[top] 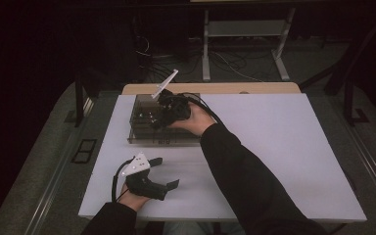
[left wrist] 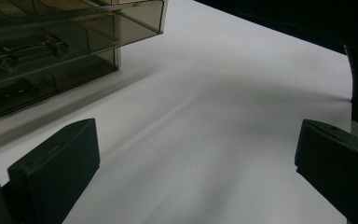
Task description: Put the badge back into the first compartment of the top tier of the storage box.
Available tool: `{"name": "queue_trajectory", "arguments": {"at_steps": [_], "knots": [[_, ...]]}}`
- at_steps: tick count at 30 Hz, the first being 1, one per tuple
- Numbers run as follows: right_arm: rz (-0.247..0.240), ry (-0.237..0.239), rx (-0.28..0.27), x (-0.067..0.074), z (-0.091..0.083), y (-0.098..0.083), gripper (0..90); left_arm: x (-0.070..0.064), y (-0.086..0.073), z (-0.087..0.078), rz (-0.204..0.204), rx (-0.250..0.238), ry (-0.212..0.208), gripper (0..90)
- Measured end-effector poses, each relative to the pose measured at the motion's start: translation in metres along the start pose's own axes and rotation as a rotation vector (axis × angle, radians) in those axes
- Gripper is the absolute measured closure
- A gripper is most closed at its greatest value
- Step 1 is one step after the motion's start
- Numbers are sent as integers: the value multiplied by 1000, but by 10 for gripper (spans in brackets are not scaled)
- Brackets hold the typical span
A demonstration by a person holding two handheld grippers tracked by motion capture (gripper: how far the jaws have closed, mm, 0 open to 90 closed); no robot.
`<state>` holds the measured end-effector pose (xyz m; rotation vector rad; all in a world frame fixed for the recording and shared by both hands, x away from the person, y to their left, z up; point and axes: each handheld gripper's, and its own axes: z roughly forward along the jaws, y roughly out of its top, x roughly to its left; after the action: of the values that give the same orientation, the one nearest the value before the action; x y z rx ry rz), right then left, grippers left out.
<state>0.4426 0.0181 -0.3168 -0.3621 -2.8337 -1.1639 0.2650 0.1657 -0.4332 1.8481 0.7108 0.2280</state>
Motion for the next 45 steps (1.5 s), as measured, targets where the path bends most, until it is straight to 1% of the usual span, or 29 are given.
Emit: {"name": "queue_trajectory", "arguments": {"at_steps": [3, 4, 6, 9, 10, 13, 14, 18, 20, 21, 24, 26, 28, 29, 33, 35, 39, 42, 45], "knots": [[7, 1, -5, -2, 4, 0, 566, 0, 0, 0, -7, -4, 1, 0], [13, 1, -10, -2, 6, 0, 566, 0, 0, 0, -4, -1, 1, 0], [9, -3, -11, -5, 9, 0, 566, 0, 0, 0, -2, 0, 1, 0], [27, 2, -16, -6, 14, 0, 566, 0, 0, 0, -1, 0, -1, 0], [21, 1, -15, -6, 17, 0, 566, 0, 0, 0, -1, 0, -1, 0], [24, -2, -16, -5, 23, 0, 567, 0, 0, 0, -1, 0, -2, 0], [14, -5, -17, -6, 25, 0, 566, 0, 0, 0, -1, -1, -1, 0], [19, -1, -14, -5, 33, 2, 567, 1, 0, 0, 5, -2, -2, 0], [21, -1, -13, -4, 36, 3, 566, 0, 0, 0, -2, -2, -2, 0], [8, -3, -15, -5, 38, 3, 566, 0, 0, 0, -2, -2, -2, 0], [19, -3, -13, -5, 43, 4, 566, 0, 0, 0, -1, -2, -3, 0], [9, -6, -15, -6, 45, 3, 567, 0, 0, 0, -2, -2, -4, 0], [13, -2, -13, -6, 48, 3, 567, 0, 0, 0, -2, -3, -3, 0], [23, 1, -10, -6, 50, 3, 567, 0, 0, 0, 0, -3, -6, 0], [33, 0, -5, -7, 52, 2, 556, 0, 0, 0, 1, -2, -7, 0], [38, -1, -2, -7, 52, 2, 497, 0, 0, 0, 1, -2, -8, 0], [42, -7, -4, -5, 49, 2, 467, 0, 0, 0, 0, -1, -7, 0], [31, -16, -12, -4, 42, 3, 430, 0, 0, 0, -4, -1, -7, 0], [41, -21, -22, -2, 36, 2, 393, 0, 0, 1, 6, 1, -8, 0]]}}
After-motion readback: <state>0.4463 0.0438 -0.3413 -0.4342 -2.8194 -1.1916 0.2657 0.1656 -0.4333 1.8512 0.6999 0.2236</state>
